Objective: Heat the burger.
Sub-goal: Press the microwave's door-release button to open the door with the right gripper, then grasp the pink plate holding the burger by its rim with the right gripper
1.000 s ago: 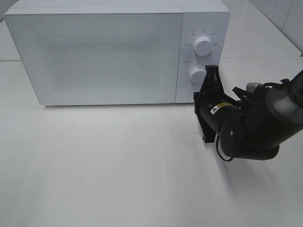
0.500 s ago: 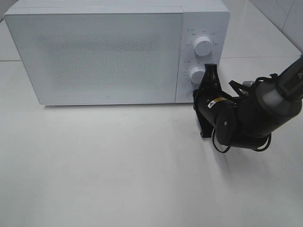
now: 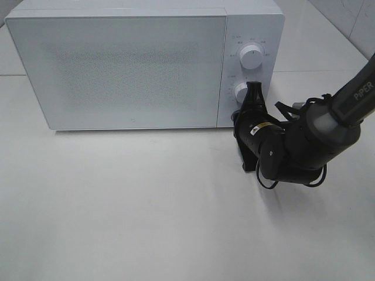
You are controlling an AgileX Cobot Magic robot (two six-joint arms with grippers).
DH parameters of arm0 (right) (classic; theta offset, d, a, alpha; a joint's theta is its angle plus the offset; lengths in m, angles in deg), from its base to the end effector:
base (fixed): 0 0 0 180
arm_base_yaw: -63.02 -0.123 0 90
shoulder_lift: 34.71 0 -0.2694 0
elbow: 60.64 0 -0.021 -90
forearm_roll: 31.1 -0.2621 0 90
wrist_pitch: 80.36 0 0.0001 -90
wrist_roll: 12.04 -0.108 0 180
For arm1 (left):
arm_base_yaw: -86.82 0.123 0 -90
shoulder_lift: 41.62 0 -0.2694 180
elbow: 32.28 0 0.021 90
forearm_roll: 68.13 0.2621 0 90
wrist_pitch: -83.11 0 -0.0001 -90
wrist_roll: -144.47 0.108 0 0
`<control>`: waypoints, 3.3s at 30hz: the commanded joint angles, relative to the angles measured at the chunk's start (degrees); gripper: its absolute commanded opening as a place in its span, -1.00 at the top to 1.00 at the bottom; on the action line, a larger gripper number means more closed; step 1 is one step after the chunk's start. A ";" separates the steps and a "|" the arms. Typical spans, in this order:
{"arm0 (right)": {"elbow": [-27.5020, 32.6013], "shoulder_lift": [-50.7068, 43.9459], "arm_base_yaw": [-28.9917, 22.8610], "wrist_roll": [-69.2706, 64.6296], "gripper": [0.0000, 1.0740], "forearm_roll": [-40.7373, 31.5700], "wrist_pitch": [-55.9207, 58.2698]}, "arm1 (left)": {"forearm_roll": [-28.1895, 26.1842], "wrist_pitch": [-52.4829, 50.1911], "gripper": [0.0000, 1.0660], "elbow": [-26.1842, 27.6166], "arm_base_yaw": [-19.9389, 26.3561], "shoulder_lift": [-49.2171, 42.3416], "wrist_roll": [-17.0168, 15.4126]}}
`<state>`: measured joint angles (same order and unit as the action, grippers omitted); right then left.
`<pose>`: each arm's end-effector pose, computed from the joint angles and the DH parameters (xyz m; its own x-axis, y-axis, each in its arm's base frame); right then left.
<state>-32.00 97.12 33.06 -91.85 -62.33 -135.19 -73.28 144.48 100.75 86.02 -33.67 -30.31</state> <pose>0.3512 0.1496 0.0503 -0.0593 0.9982 0.0052 0.3089 0.0134 0.9510 0.0321 -0.0090 0.2805 -0.4368 0.0539 -0.8980 0.1057 0.9944 0.0083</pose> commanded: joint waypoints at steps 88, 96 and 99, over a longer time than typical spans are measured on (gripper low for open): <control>0.92 -33.98 1.95 90.87 0.97 5.56 76.89 | -0.23 -0.11 -0.89 -0.11 0.23 -0.29 -0.29; -3.44 -33.98 1.95 111.96 0.95 13.12 91.16 | -0.23 -0.11 -0.89 -0.11 0.23 -0.29 -0.29; -5.04 -33.98 1.95 119.81 0.94 17.48 95.86 | -0.23 -0.11 -0.89 -0.11 0.23 -0.29 -0.29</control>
<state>-36.70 63.49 34.55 24.80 -46.11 -41.34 -73.28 144.48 100.75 86.02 -33.67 -30.31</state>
